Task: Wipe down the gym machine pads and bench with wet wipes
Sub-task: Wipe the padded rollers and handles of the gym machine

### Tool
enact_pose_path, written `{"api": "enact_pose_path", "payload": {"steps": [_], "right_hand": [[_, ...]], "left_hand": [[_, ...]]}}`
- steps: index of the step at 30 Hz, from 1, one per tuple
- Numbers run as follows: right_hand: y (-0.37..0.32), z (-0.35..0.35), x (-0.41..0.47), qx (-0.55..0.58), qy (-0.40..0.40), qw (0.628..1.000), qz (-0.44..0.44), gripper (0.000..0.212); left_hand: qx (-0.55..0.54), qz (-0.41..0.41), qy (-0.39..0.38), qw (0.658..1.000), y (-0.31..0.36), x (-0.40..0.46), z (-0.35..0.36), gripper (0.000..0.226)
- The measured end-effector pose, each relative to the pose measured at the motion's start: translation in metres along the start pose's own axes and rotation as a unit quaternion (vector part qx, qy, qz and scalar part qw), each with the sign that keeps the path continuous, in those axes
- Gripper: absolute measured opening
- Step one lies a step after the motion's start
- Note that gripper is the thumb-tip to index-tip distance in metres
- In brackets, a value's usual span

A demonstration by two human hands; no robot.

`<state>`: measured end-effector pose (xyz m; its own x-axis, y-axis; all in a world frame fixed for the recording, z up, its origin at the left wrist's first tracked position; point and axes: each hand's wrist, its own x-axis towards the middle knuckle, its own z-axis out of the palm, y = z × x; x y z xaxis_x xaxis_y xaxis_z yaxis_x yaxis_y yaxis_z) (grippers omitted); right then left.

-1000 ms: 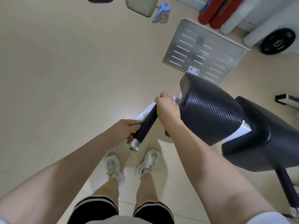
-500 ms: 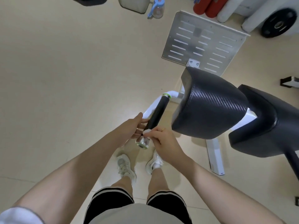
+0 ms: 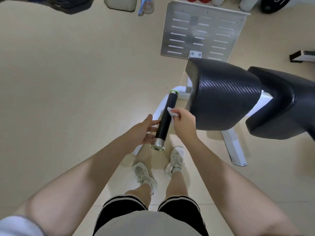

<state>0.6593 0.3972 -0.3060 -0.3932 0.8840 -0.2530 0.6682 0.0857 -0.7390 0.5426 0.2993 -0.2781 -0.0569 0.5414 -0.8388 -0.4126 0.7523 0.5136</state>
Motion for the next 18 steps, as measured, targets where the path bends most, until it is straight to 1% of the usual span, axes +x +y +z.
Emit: {"api": "enact_pose_path", "payload": {"steps": [4, 6, 8, 10, 13, 14, 15, 16, 17, 18], "right_hand": [[-0.008, -0.007, -0.049, -0.005, -0.099, 0.994, -0.042, 0.027], [-0.011, -0.013, -0.060, -0.045, -0.148, 0.986, -0.065, 0.030], [-0.020, -0.018, -0.049, -0.105, -0.183, 0.972, -0.100, 0.028], [-0.033, -0.019, -0.024, -0.151, -0.166, 0.966, -0.126, 0.026], [-0.050, -0.011, 0.022, -0.212, -0.109, 0.957, -0.166, 0.031], [-0.055, -0.005, 0.034, -0.245, -0.113, 0.943, -0.195, 0.030], [-0.059, 0.002, 0.044, -0.303, -0.129, 0.916, -0.230, 0.027], [-0.061, 0.009, 0.054, -0.372, -0.146, 0.879, -0.260, 0.023], [-0.063, 0.014, 0.061, -0.430, -0.160, 0.846, -0.272, 0.020], [-0.064, 0.016, 0.066, -0.467, -0.175, 0.824, -0.270, 0.018]], "left_hand": [[0.004, 0.008, 0.002, 1.000, 0.001, 0.002, -0.001, 0.052], [-0.008, 0.004, 0.012, 1.000, 0.001, 0.004, -0.001, 0.056], [-0.014, 0.005, 0.027, 1.000, 0.001, 0.006, -0.001, 0.059], [-0.026, 0.008, 0.037, 0.999, -0.001, 0.007, 0.000, 0.060], [-0.029, 0.018, 0.066, 0.997, -0.007, 0.010, 0.000, 0.059], [-0.029, 0.023, 0.084, 0.996, -0.009, 0.011, -0.002, 0.058], [-0.039, 0.028, 0.100, 0.994, -0.011, 0.012, -0.005, 0.056], [-0.058, 0.029, 0.110, 0.992, -0.011, 0.012, -0.010, 0.054], [-0.078, 0.028, 0.118, 0.990, -0.011, 0.012, -0.015, 0.053], [-0.090, 0.029, 0.123, 0.988, -0.011, 0.011, -0.021, 0.053]]}}
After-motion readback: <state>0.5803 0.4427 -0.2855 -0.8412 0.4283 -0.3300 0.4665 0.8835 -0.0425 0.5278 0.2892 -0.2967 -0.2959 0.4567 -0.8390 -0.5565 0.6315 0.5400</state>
